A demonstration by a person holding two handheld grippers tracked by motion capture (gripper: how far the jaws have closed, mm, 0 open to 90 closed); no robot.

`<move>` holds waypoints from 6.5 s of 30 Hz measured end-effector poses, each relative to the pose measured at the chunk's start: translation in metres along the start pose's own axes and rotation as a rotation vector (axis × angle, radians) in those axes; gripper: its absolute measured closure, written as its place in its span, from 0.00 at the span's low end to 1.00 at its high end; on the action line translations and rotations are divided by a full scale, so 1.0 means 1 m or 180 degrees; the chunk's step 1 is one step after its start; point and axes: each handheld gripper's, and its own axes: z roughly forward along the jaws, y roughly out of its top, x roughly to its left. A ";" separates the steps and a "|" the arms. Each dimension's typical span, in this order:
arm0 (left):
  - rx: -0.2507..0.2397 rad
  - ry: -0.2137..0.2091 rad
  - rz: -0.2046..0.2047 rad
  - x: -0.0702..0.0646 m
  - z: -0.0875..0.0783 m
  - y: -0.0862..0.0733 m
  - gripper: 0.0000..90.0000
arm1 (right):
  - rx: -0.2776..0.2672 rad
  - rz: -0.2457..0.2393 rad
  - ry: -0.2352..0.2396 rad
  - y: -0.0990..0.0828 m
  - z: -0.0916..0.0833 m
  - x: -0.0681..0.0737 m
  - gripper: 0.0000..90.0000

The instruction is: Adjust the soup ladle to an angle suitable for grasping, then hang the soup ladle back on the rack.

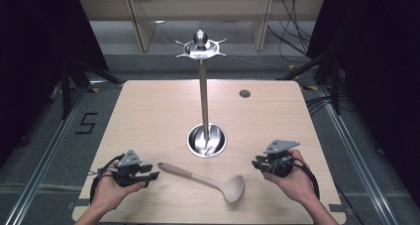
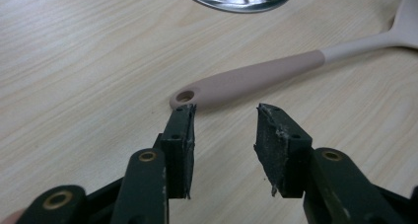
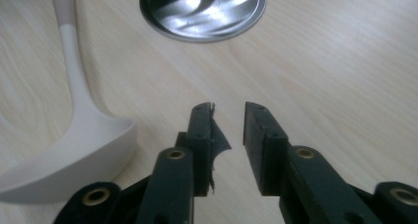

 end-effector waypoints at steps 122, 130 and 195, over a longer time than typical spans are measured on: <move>0.0869 0.0230 -0.1293 -0.047 0.060 0.062 0.38 | 0.0561 0.0683 0.0064 0.000 0.011 -0.010 0.60; 0.1197 0.0349 -0.1532 -0.051 0.073 0.075 0.36 | 0.0566 0.0640 0.0072 -0.003 0.011 -0.010 0.60; 0.2124 0.0423 -0.0910 -0.034 0.080 0.072 0.70 | 0.0871 0.0619 0.0227 -0.009 0.017 -0.001 0.58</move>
